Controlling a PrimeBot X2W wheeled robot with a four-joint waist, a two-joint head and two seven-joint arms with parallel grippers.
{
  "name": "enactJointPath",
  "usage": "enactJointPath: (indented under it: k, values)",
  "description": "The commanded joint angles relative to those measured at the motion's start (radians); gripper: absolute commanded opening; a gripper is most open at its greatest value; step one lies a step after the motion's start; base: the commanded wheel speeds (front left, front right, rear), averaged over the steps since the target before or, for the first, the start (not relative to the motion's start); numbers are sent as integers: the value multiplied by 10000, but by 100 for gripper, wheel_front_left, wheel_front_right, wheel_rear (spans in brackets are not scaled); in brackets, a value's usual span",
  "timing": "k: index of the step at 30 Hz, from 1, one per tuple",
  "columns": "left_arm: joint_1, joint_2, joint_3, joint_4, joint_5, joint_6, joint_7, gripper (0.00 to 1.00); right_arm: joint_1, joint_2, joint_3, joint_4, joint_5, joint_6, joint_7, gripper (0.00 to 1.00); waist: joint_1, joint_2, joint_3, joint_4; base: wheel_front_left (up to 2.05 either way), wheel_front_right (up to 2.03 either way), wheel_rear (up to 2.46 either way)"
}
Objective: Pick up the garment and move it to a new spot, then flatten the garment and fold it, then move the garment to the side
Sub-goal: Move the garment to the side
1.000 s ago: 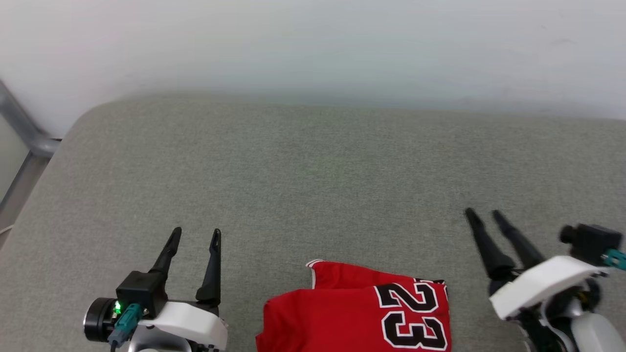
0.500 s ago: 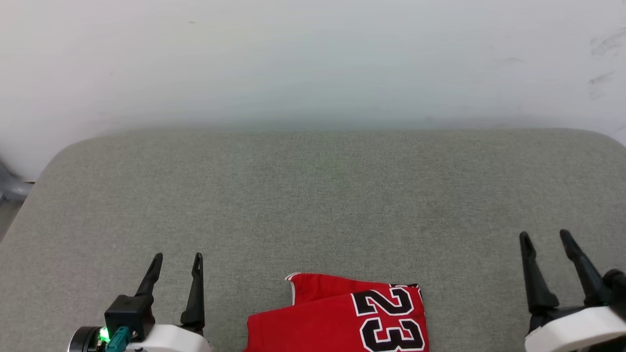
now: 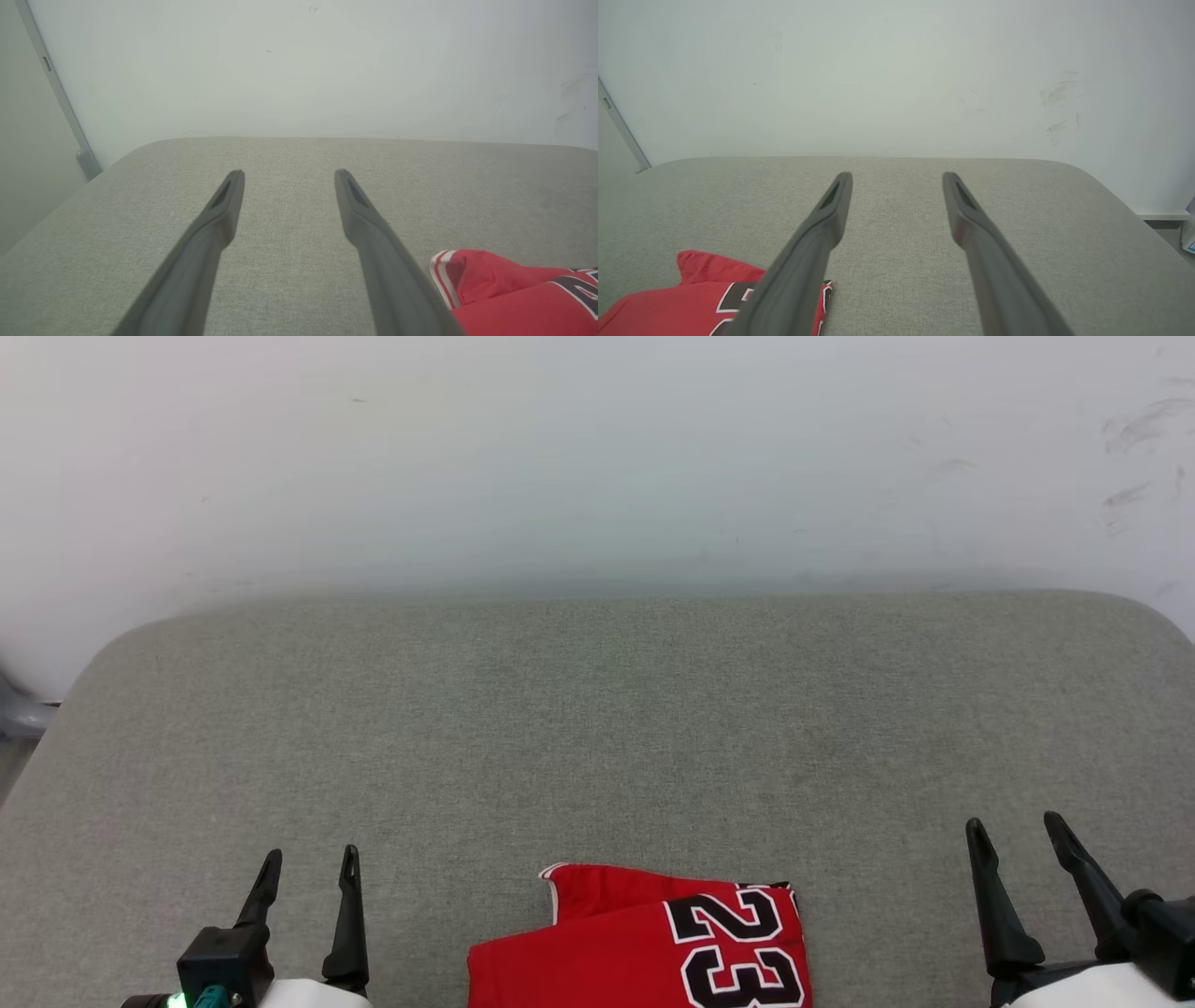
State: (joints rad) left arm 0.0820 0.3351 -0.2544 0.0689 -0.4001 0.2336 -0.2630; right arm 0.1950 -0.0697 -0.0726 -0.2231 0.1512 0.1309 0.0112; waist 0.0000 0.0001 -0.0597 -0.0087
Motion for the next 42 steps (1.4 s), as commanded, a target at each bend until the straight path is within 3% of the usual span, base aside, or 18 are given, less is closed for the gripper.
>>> enactJointPath:
  k: [1,7,9,15,20,23,32,39,40,41,42]
  values:
    - [91,-66,20,15,59,-30,-21,100,136,44,-2,-60,36,-6,62,100,0,-1,0,17,0,0,0]
    - [-110,-195,167,57,217,-172,-21,100,239,131,-373,3,253,-8,482,100,0,-1,26,200,0,0,0]
    - [-214,-255,204,79,269,-214,-21,100,291,167,-712,220,794,-6,787,100,0,-1,62,304,0,0,0]
    - [-517,-466,240,118,405,-453,-21,100,426,56,-1388,1545,3089,-5,3081,100,0,-1,289,770,0,0,0]
    - [-698,-678,363,180,539,-635,-21,100,327,-216,-907,2358,4529,-6,5215,100,0,-1,456,1094,0,0,0]
    - [-780,-824,439,233,632,-746,-21,100,87,-324,-538,2628,5162,-6,5912,100,0,-1,556,1304,0,0,0]
    - [-1410,-1323,455,239,1027,-1205,-21,100,-1013,-704,655,3990,6345,-6,6073,100,0,-1,1367,1980,0,0,0]
    - [-1692,-1642,648,345,1319,-1505,-21,100,-1480,-880,1589,5159,6575,-17,6451,100,0,-1,1847,2197,0,0,0]
    - [-1691,-1688,693,365,1362,-1537,-21,100,-1512,-931,1677,5256,6562,-23,6505,84,0,-1,1866,2199,0,0,0]
    - [-1681,-1727,737,389,1381,-1553,-21,100,-1520,-941,1766,5319,6595,-28,6564,35,0,-1,1876,2189,0,0,0]
    - [-1663,-1756,792,413,1428,-1599,-21,100,-1546,-945,1827,5341,6642,-28,6585,5,0,-1,1880,2174,0,0,0]
